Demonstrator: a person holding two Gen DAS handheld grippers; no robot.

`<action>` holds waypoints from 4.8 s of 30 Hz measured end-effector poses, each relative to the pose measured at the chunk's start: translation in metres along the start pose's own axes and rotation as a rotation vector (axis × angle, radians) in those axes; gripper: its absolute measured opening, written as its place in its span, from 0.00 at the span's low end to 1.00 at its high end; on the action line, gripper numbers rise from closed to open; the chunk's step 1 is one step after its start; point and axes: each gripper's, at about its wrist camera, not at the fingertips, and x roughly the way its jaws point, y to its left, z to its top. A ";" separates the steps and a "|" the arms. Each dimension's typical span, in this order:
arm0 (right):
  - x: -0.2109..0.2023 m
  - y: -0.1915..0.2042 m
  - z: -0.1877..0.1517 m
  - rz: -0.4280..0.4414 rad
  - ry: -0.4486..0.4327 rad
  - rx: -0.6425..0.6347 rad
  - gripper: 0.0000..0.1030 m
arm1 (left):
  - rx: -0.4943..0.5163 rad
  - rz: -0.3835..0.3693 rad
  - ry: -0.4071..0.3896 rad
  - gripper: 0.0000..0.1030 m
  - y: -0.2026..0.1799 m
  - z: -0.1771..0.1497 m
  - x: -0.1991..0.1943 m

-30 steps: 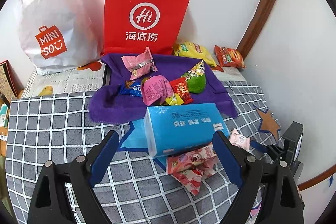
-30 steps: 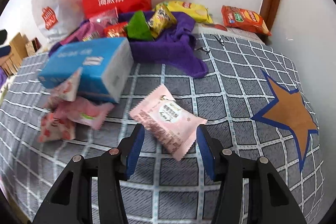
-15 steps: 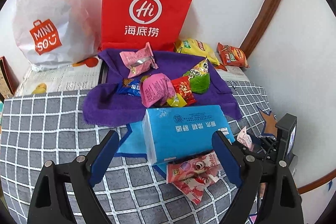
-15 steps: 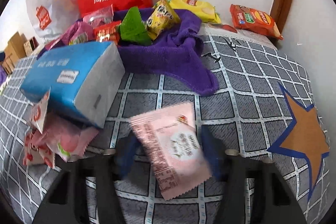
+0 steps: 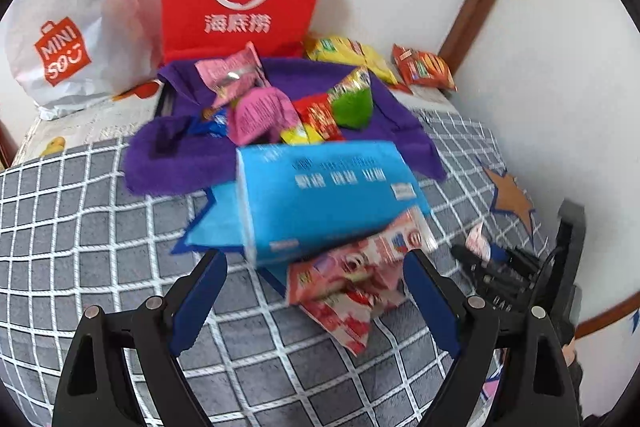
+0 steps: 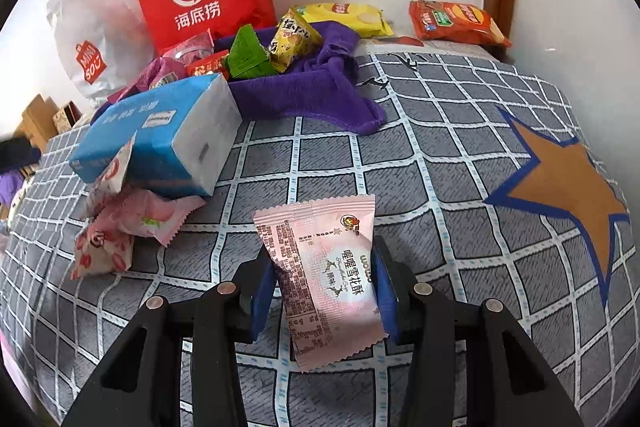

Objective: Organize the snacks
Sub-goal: 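Close the right tool on the pink pastry packet and lift it, then close the left tool on the pink candy strip and lift it, then carry the pastry packet and candy strip over the purple towel, then lower the pastry packet onto the towel and open the right tool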

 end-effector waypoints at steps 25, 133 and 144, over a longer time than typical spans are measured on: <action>0.005 -0.002 0.002 0.033 0.017 0.011 0.50 | 0.186 0.149 0.115 0.59 -0.057 -0.009 0.071; 0.115 0.074 0.246 0.063 0.106 -0.068 0.44 | -0.086 0.056 0.035 0.28 0.086 0.155 0.085; 0.120 0.084 0.243 0.053 0.119 -0.095 0.44 | -0.090 0.027 0.054 0.28 0.088 0.157 0.088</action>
